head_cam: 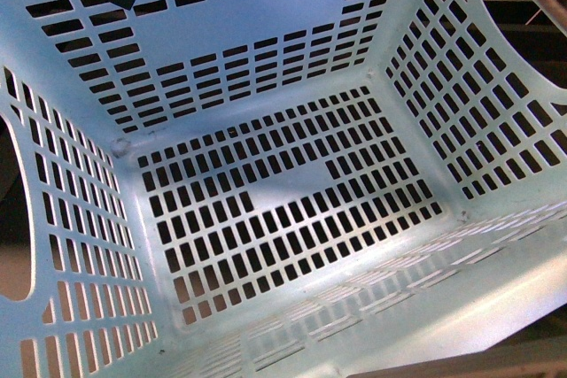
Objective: Pick apple with right arm and hold basket with left
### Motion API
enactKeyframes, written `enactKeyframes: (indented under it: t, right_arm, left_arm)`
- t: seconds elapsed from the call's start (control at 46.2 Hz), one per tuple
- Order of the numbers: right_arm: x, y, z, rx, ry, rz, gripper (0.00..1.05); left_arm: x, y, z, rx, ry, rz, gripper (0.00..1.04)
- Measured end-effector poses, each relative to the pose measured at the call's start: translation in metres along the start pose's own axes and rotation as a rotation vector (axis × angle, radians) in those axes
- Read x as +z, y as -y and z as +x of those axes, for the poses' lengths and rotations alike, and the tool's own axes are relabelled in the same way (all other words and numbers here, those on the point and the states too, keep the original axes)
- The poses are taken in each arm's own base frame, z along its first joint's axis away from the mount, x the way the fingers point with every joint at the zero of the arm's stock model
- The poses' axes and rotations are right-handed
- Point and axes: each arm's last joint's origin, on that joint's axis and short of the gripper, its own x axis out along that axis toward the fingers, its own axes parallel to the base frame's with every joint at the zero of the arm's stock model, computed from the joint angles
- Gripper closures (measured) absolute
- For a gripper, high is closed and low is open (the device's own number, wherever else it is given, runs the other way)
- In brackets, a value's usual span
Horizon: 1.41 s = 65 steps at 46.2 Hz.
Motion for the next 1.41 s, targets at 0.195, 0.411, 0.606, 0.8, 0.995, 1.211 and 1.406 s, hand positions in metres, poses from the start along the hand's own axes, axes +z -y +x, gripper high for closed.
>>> enactKeyframes:
  t: [0.195, 0.411, 0.606, 0.8, 0.995, 1.211, 1.406]
  right_arm:
    - [0.001, -0.001, 0.005, -0.007, -0.013, 0.003, 0.10]
    - [0.001, -0.001, 0.006, -0.008, -0.013, 0.009, 0.29]
    - [-0.003, 0.000, 0.002, -0.004, -0.004, 0.012, 0.31]
    - [-0.006, 0.009, -0.023, 0.012, 0.033, 0.032, 0.32]
    - [0.009, 0.029, -0.073, 0.023, 0.153, 0.075, 0.32]
    - [0.044, 0.053, -0.174, 0.078, 0.380, 0.152, 0.32]
    - [0.067, 0.041, -0.258, 0.178, 0.599, 0.171, 0.32]
  left_arm:
    - [0.000, 0.000, 0.000, -0.001, -0.001, 0.000, 0.99]
    - [0.000, 0.000, 0.000, -0.001, 0.000, 0.000, 0.99]
    - [0.000, 0.000, 0.000, -0.001, 0.000, 0.000, 0.99]
    - [0.000, 0.000, 0.000, -0.001, -0.001, 0.000, 0.99]
    - [0.000, 0.000, 0.000, 0.000, 0.000, 0.000, 0.99]
    - [0.000, 0.000, 0.000, -0.001, 0.000, 0.000, 0.99]
    - [0.000, 0.000, 0.000, -0.001, -0.001, 0.000, 0.99]
